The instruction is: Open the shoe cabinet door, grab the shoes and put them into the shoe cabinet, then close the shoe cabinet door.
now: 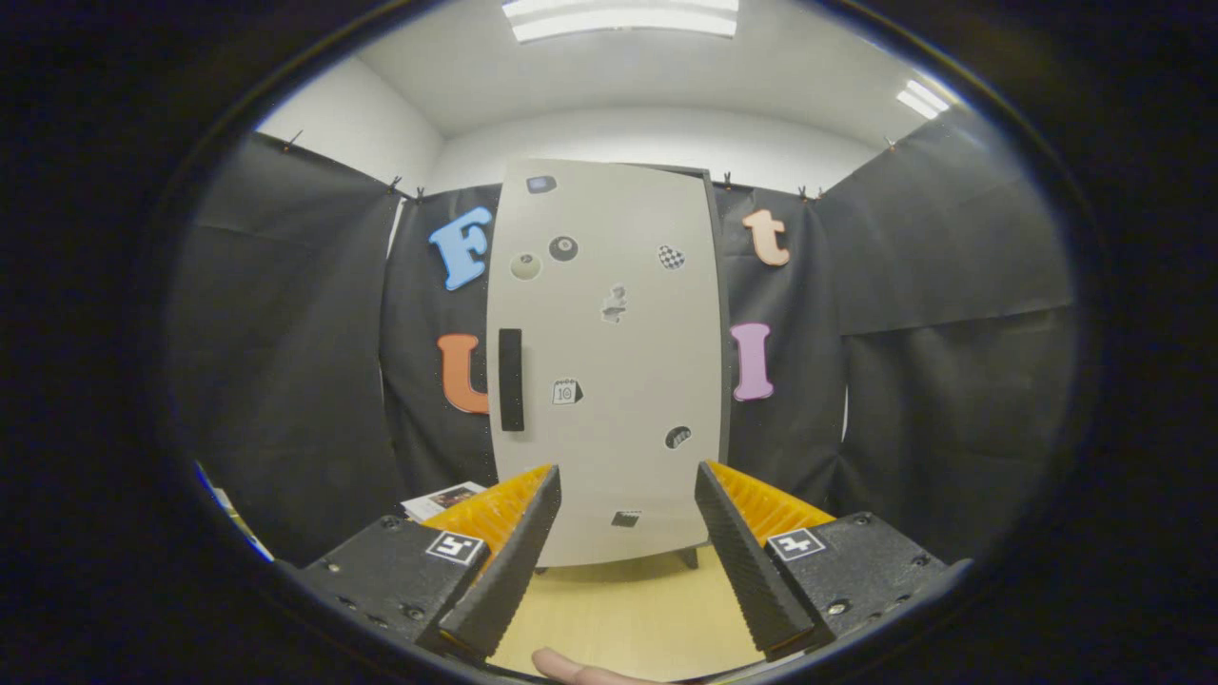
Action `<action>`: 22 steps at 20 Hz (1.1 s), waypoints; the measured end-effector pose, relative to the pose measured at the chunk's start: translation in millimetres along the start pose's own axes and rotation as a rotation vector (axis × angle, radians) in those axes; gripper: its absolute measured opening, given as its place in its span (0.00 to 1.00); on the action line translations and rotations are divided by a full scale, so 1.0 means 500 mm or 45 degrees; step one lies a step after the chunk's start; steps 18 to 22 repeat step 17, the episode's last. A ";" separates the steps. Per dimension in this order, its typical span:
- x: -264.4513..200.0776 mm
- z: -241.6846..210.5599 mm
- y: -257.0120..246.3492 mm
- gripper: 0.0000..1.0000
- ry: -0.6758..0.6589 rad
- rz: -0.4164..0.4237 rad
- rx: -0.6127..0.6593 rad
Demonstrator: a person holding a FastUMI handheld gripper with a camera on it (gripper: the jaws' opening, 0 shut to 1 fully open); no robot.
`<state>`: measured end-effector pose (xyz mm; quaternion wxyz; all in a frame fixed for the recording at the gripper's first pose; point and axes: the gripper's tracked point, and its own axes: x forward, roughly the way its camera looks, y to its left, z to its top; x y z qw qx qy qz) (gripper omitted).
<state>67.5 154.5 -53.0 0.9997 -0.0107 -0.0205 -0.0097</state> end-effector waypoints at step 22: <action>-0.046 -0.004 0.044 0.94 -0.002 0.098 -0.013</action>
